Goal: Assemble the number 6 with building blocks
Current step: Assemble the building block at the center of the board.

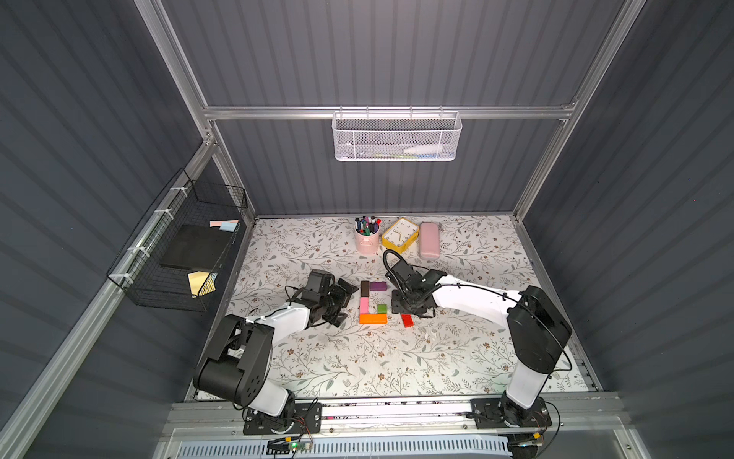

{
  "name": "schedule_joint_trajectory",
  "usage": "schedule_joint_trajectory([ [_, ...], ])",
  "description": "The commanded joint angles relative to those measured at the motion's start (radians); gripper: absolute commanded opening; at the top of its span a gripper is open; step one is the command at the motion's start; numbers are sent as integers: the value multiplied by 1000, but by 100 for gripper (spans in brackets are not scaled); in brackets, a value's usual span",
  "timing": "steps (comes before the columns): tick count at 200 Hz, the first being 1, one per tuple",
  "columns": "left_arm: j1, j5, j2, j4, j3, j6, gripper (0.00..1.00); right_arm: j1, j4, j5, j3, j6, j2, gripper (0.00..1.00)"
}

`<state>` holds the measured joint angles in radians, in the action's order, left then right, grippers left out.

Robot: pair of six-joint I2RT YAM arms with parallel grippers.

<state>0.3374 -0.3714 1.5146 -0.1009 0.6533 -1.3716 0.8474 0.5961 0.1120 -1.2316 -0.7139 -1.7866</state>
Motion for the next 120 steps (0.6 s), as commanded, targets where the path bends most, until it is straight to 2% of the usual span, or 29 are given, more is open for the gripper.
schedule_joint_trajectory([
  [1, -6, 1, 9, 56, 6, 25, 99, -7, 59, 31, 11, 4, -1, 52],
  [120, -6, 2, 19, 61, 10, 29, 99, -16, 30, -12, 28, 11, -68, 51],
])
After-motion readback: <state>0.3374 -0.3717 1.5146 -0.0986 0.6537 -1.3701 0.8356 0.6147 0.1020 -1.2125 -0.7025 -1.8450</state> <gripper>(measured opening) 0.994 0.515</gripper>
